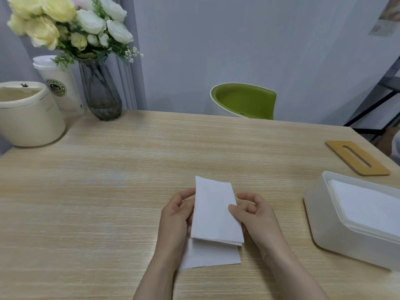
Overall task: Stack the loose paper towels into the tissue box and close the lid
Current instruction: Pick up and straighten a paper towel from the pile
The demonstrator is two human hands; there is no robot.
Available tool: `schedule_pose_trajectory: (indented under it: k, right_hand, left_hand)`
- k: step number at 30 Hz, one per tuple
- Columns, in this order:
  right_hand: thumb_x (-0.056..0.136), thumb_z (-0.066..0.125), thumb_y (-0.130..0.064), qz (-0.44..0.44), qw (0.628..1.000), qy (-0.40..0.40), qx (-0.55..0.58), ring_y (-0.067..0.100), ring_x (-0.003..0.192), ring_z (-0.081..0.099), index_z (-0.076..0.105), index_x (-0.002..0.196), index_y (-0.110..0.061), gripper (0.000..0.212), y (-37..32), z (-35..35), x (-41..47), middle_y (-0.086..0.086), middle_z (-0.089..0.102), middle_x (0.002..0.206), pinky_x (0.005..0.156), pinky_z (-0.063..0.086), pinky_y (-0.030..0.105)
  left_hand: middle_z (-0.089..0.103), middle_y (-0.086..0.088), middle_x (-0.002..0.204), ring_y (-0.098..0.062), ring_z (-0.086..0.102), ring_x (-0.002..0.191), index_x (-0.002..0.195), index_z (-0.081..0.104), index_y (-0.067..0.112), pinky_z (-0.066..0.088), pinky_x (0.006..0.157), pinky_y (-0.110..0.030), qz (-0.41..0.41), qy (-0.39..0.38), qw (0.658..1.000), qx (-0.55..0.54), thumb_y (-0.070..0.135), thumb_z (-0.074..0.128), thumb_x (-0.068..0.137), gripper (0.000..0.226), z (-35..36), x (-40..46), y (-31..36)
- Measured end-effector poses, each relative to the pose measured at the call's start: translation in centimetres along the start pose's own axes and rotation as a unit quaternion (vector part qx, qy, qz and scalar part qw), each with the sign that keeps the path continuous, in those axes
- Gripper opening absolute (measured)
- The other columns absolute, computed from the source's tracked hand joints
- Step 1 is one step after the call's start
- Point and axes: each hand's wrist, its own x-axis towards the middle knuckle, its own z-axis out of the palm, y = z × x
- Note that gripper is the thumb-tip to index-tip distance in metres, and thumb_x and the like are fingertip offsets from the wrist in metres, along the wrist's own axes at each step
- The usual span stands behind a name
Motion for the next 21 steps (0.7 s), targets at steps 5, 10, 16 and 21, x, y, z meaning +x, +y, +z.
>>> schedule_pose_trajectory:
  k: [5, 10, 16, 21]
  right_hand:
    - [0.085, 0.065, 0.001, -0.022, 1.0, 0.011, -0.006, 0.002, 0.047, 0.053, 0.057, 0.108, -0.012, 0.028, 0.2, 0.0, -0.2, -0.012, 0.055, 0.048, 0.051, 0.042, 0.019]
    - [0.084, 0.065, 0.003, -0.042, 0.998, 0.035, 0.011, 0.005, 0.052, 0.057, 0.061, 0.103, -0.014, 0.026, 0.2, 0.2, -0.4, -0.007, 0.058, 0.058, 0.052, 0.044, 0.023]
    - [0.083, 0.066, 0.001, -0.055, 0.998, 0.033, 0.018, 0.009, 0.056, 0.06, 0.062, 0.101, -0.015, 0.024, 0.0, 0.5, -0.5, -0.001, 0.06, 0.064, 0.052, 0.046, 0.022]
    - [0.084, 0.067, -0.001, -0.066, 0.998, 0.02, 0.01, 0.003, 0.05, 0.052, 0.063, 0.1, -0.019, 0.024, -0.1, 0.3, -0.4, -0.003, 0.057, 0.064, 0.052, 0.042, 0.015]
  left_hand:
    - [0.076, 0.001, 0.09, -0.012, 0.071, 0.075, 0.103, 0.073, 0.023, 0.051, 0.062, -0.02, 0.023, 0.003, 0.998, 0.053, 0.024, 0.054, 0.098, 0.02, 0.4, 0.0, -0.2]
    - [0.076, 0.01, 0.1, -0.006, 0.071, 0.091, 0.117, 0.064, 0.029, 0.051, 0.068, -0.015, 0.037, -0.017, 0.993, 0.113, 0.003, 0.057, 0.093, 0.036, 1.0, -0.3, -0.4]
    - [0.072, 0.013, 0.104, -0.017, 0.071, 0.088, 0.112, 0.063, 0.047, 0.056, 0.057, -0.035, 0.07, -0.024, 0.986, 0.146, -0.002, 0.044, 0.093, 0.056, 1.6, -1.0, 0.0]
    - [0.071, 0.009, 0.107, -0.034, 0.07, 0.075, 0.122, 0.061, 0.04, 0.05, 0.043, -0.035, 0.069, 0.023, 0.992, 0.102, -0.001, 0.043, 0.093, 0.053, 0.7, -1.0, 0.1]
